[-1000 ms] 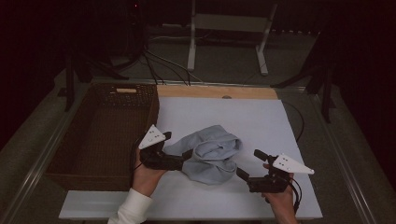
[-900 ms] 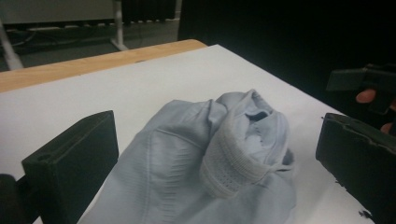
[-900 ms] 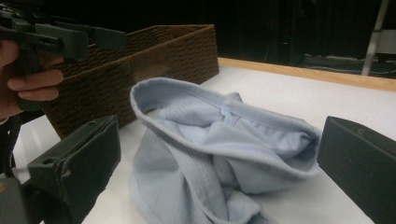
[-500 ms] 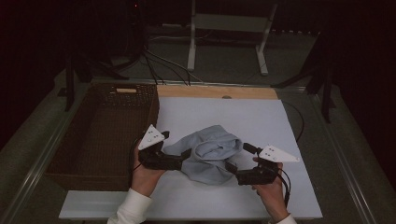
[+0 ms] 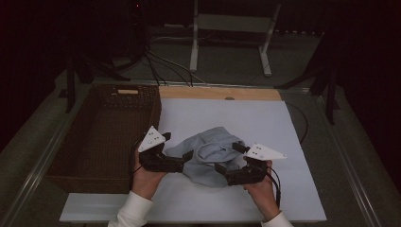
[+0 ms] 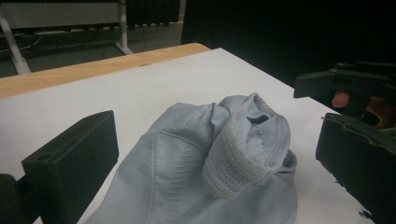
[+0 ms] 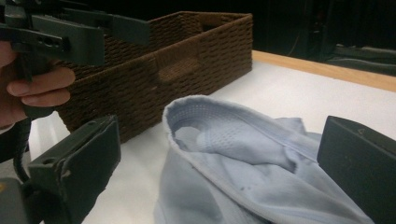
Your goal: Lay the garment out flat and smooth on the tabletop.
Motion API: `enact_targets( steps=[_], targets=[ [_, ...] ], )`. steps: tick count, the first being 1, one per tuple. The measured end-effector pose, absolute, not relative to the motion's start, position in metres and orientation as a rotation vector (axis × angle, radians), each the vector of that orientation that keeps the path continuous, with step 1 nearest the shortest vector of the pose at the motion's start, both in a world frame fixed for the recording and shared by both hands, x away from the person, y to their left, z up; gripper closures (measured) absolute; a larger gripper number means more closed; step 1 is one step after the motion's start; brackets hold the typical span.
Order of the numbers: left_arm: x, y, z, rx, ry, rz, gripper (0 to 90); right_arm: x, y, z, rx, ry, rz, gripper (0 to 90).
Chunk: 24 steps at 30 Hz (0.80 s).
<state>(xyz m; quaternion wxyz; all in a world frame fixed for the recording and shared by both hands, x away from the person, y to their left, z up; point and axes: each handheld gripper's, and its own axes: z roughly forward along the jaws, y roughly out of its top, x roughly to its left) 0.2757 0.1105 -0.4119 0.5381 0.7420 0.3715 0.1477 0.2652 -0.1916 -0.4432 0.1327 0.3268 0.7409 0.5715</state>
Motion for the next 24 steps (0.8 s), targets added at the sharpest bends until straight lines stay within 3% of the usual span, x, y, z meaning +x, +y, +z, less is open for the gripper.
enact_targets(
  steps=[14,24],
  targets=[
    [0.275,0.111,-0.411,1.765,0.878,0.351,0.6,0.271,-0.164,-0.444,0.919,2.247,1.619,0.1],
    [0.274,0.112,-0.41,1.755,0.873,0.348,0.6,0.274,-0.147,-0.448,0.875,2.317,1.553,12.2]
  ],
)
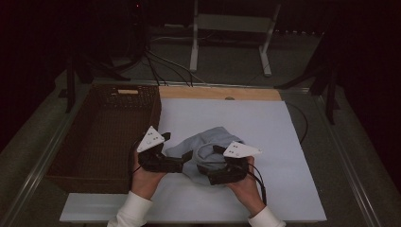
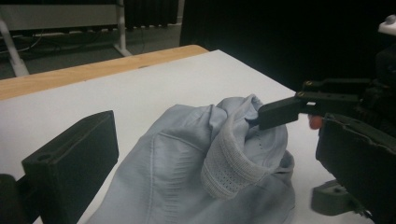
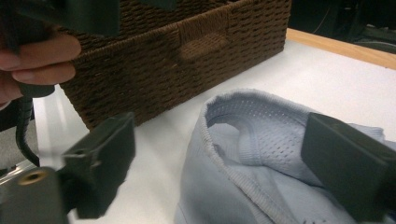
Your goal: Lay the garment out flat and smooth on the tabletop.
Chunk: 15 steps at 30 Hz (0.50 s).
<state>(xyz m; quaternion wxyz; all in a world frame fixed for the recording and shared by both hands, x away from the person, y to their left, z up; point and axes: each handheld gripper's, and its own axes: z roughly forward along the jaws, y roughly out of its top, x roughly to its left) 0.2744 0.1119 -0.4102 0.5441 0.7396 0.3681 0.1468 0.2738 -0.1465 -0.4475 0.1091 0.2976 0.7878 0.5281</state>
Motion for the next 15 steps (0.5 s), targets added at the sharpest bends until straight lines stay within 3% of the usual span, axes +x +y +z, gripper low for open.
enact_targets(
  steps=[15],
  targets=[
    [0.274,0.112,-0.41,1.755,0.872,0.349,0.6,0.277,-0.133,-0.457,0.866,2.392,1.433,51.9]
  ],
)
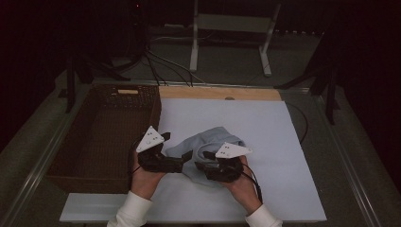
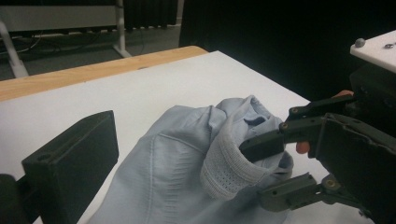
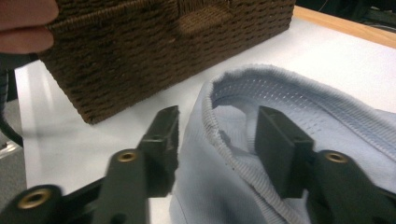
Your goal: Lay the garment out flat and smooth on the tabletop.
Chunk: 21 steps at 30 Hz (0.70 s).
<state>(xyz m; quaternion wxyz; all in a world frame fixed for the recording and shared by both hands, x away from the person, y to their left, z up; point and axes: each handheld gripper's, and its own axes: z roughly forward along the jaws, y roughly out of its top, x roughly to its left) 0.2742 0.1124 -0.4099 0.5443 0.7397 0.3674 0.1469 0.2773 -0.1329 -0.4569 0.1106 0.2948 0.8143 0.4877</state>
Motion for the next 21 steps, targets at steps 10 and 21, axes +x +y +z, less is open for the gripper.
enact_targets(
  steps=[10,21],
  targets=[
    [0.2742,0.1129,-0.4099,1.755,0.871,0.347,0.6,0.2761,-0.1297,-0.4567,0.834,2.418,1.4,86.2],
    [0.2741,0.1127,-0.41,1.753,0.873,0.345,0.6,0.273,-0.134,-0.4496,0.82,2.406,1.411,86.9]
  ],
)
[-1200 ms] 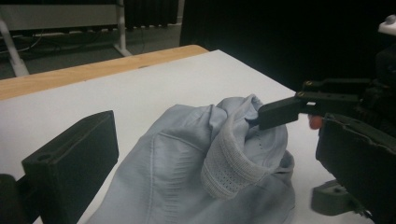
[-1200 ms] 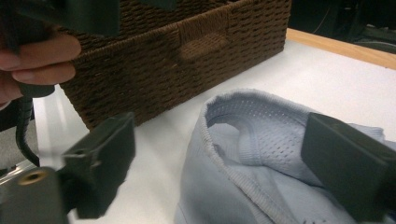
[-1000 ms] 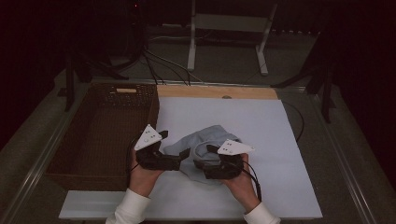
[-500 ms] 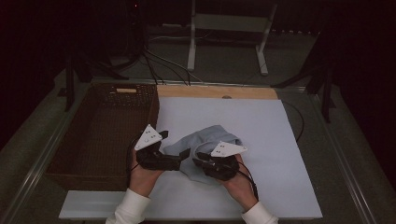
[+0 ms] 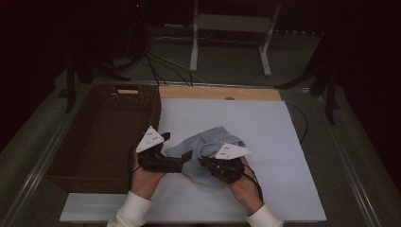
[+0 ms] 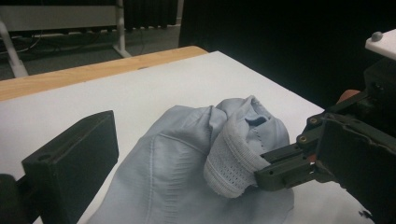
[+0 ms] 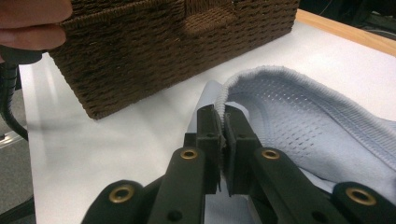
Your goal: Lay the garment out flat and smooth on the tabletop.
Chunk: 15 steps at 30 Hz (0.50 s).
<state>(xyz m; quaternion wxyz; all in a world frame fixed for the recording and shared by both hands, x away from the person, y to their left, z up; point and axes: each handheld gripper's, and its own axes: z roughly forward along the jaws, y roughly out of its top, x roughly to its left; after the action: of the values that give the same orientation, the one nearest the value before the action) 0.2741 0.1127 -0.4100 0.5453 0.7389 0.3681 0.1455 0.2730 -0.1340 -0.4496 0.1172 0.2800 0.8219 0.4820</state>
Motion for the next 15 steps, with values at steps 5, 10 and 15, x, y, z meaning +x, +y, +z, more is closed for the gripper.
enact_targets(
  steps=[5,10,15],
  targets=[
    [0.2741,0.1131,-0.4098,1.751,0.874,0.344,0.6,0.2718,-0.1364,-0.4467,0.815,2.395,1.416,87.0],
    [0.274,0.1134,-0.4097,1.749,0.875,0.344,0.6,0.2705,-0.1389,-0.4442,0.812,2.387,1.42,87.0],
    [0.274,0.1138,-0.4095,1.747,0.874,0.345,0.6,0.269,-0.1435,-0.4408,0.811,2.376,1.426,87.0]
  ],
)
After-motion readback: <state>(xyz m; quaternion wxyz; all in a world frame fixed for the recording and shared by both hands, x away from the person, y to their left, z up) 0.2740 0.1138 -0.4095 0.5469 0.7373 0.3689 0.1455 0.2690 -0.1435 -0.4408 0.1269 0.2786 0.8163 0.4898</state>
